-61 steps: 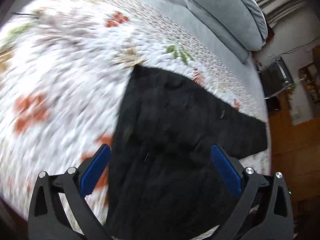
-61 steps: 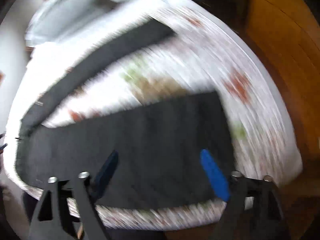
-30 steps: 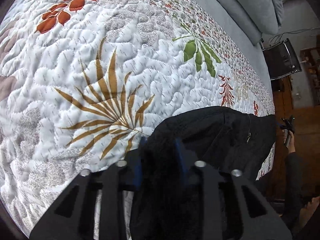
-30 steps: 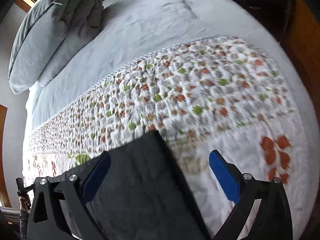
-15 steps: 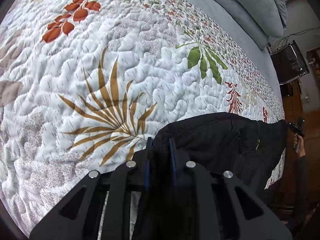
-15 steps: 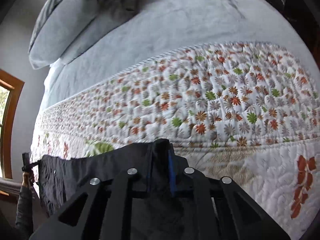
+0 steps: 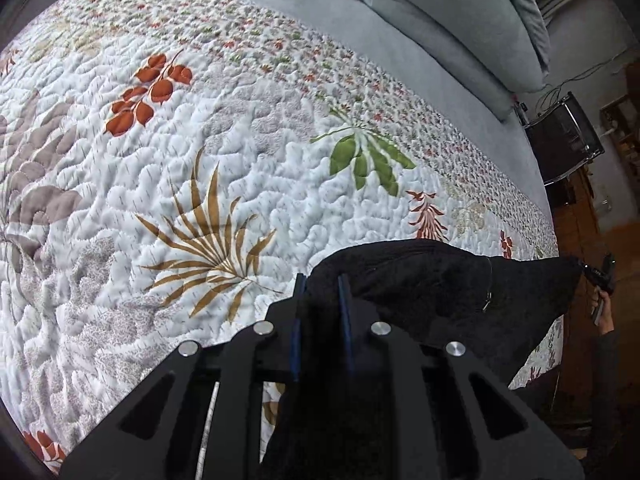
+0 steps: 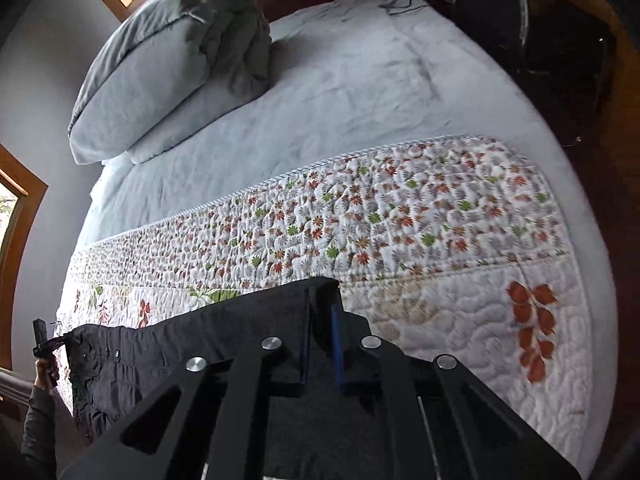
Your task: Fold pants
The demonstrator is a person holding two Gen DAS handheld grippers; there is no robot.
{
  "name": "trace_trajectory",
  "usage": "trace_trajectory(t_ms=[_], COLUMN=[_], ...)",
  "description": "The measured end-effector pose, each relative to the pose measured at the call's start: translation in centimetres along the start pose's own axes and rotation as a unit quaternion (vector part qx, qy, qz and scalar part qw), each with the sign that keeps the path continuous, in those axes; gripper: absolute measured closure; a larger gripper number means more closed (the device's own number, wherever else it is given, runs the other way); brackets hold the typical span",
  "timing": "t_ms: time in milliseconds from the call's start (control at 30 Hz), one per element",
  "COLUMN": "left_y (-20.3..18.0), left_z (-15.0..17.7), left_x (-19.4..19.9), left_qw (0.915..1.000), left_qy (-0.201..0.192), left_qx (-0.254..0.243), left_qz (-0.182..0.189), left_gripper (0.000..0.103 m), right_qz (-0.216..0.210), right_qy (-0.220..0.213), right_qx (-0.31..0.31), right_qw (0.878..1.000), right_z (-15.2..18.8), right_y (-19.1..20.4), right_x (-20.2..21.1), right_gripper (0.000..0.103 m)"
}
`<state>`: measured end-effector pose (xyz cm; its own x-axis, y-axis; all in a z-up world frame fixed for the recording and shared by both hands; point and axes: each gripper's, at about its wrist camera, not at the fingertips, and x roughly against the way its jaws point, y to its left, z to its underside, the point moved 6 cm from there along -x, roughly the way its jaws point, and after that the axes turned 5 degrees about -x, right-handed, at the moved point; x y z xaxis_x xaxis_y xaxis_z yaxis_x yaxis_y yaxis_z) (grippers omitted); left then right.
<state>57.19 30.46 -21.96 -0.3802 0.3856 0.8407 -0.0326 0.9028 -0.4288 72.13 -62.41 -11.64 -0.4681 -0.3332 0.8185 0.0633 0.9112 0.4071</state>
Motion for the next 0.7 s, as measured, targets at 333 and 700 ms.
trace_trajectory(t_ms=[333, 700], left_y=[-2.9, -5.0], left_z=[0.5, 3.5], left_x=[4.5, 10.2], left_qw=[0.9993, 0.9962], left_qy=[-0.027, -0.067], left_qx=[-0.023, -0.036], left_qz=[0.009, 0.042], left_gripper=[0.090, 0.090], right_qz=[-0.001, -0.017], right_qy=[-0.035, -0.072], right_qx=[-0.001, -0.002], right_qw=[0.999, 0.997], right_z=[2.8, 8.3], right_y=[1.1, 1.5], right_x=[7.6, 16.1], right_gripper=[0.095, 0.095])
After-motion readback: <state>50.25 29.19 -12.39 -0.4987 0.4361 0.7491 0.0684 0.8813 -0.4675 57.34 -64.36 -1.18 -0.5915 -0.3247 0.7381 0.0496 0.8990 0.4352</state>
